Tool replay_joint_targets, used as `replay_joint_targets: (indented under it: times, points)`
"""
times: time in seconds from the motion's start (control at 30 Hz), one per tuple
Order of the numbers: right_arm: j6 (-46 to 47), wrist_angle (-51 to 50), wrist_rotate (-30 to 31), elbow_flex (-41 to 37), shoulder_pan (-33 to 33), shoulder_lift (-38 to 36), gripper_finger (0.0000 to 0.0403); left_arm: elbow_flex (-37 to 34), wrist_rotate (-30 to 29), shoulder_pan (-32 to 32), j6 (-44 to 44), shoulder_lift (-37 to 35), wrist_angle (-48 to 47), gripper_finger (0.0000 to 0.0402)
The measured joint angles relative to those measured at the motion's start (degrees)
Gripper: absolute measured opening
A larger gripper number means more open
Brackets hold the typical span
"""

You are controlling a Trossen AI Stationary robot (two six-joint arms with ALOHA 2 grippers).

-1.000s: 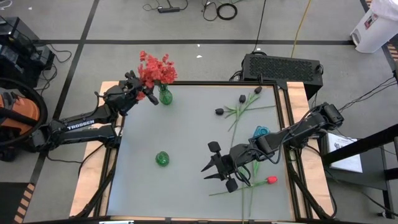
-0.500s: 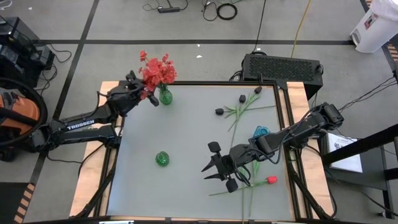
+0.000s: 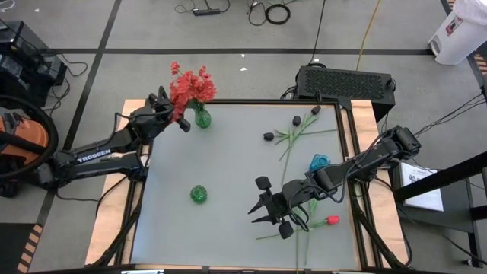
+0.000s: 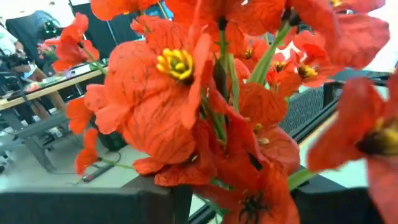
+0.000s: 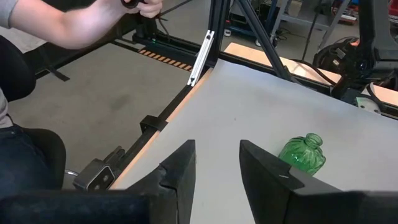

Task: Sort flowers into vase by color
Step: Put the orange flowers into the top green vase

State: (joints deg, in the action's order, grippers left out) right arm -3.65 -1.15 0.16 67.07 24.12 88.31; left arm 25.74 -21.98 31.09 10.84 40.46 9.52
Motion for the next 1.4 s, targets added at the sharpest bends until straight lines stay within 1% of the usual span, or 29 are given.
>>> replay_joint_targets:
  times: [0.23, 0.33, 0.47, 0.63, 0.77, 0.97, 1.13, 1.27, 1.4]
  points:
    - [0.0, 0.0, 0.0, 0.0, 0.0, 0.0, 0.0116, 0.0, 0.5, 0.0, -2.9, -2.5, -6.8, 0.0139]
    - [0.0, 0.0, 0.0, 0.0, 0.0, 0.0, 0.0116, 0.0, 1.1, -0.1, -3.5, -2.8, -7.3, 0.0139]
    - [0.0, 0.0, 0.0, 0.0, 0.0, 0.0, 0.0116, 0.0, 4.1, -0.6, -4.3, -2.8, -6.8, 0.0139]
    - [0.0, 0.0, 0.1, 0.0, 0.0, 0.0, 0.0116, 0.0, 5.4, -0.5, -4.5, -2.8, -8.1, 0.0143]
    - [0.0, 0.0, 0.1, 0.0, 0.0, 0.0, 0.0116, 0.0, 5.4, -0.5, -4.5, -3.8, -9.8, 0.0172]
    - [0.0, -0.3, 0.1, 0.0, 0.0, 0.0, 0.0116, 0.0, 5.3, -0.5, -4.5, -6.6, -11.0, 0.0237]
    - [0.0, -0.4, 0.1, 0.0, 0.0, 0.0, 0.0116, 0.0, 5.2, -0.5, -4.5, -9.5, -15.4, 0.0282]
    - [0.0, -0.4, 0.1, 0.0, 0.0, 0.0, 0.0116, 0.0, 5.2, -0.5, -4.5, -12.2, -19.0, 0.0299]
    - [0.3, -0.5, 0.0, 0.0, 0.0, 0.0, 0.0116, 0.0, 5.4, -0.5, -4.6, -15.5, -21.4, 0.0302]
